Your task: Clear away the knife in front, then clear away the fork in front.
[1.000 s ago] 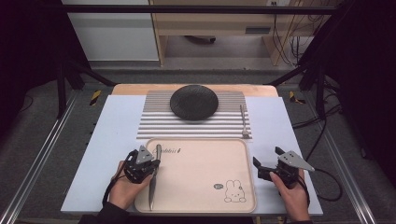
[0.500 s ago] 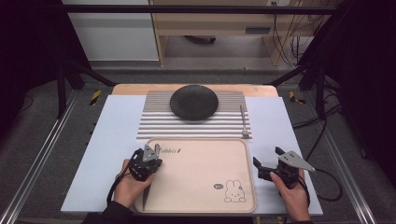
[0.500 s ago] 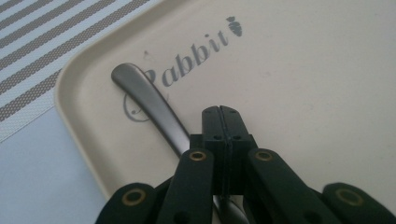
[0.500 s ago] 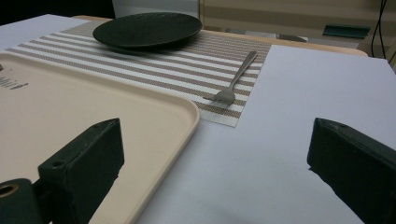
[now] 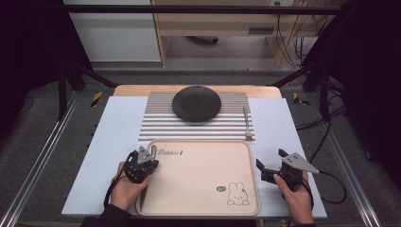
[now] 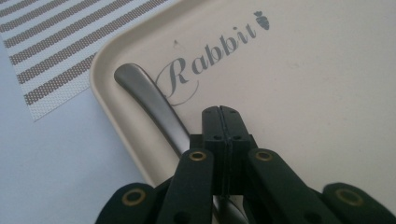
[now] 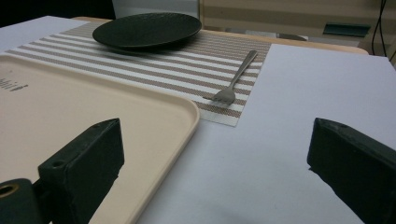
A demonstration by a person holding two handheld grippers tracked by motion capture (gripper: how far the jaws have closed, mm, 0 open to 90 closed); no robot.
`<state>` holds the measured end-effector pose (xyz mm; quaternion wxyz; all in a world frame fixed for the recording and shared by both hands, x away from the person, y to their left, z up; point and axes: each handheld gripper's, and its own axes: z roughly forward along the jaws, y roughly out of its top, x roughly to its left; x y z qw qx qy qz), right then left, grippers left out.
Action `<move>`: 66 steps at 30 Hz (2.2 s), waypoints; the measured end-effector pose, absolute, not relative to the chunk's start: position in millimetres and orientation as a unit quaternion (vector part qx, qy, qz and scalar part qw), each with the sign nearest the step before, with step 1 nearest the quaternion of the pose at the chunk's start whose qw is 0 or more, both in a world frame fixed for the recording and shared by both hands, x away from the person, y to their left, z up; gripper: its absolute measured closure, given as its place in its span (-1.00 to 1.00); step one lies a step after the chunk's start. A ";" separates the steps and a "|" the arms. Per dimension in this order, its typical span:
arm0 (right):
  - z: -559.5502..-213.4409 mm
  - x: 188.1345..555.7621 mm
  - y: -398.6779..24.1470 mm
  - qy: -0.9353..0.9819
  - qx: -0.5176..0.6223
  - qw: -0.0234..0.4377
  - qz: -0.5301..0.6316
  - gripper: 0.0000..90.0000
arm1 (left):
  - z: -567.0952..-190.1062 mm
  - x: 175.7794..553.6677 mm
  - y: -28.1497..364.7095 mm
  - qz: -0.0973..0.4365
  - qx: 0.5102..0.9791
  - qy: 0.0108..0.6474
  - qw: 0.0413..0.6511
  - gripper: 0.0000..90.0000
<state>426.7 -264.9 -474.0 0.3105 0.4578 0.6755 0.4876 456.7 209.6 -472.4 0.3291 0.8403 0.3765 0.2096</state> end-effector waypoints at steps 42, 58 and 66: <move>-478.0 429.3 -261.8 0.678 0.462 0.311 0.480 -0.91 | -457.9 445.7 244.9 0.301 0.754 0.385 0.439 1.00; -473.6 436.3 -240.4 0.687 0.466 0.295 0.474 -0.87 | -458.6 439.8 248.1 0.317 0.722 0.398 0.468 -0.36; -456.6 462.4 -218.4 0.706 0.462 0.276 0.461 -0.83 | -457.4 429.8 258.1 0.313 0.705 0.413 0.484 -0.73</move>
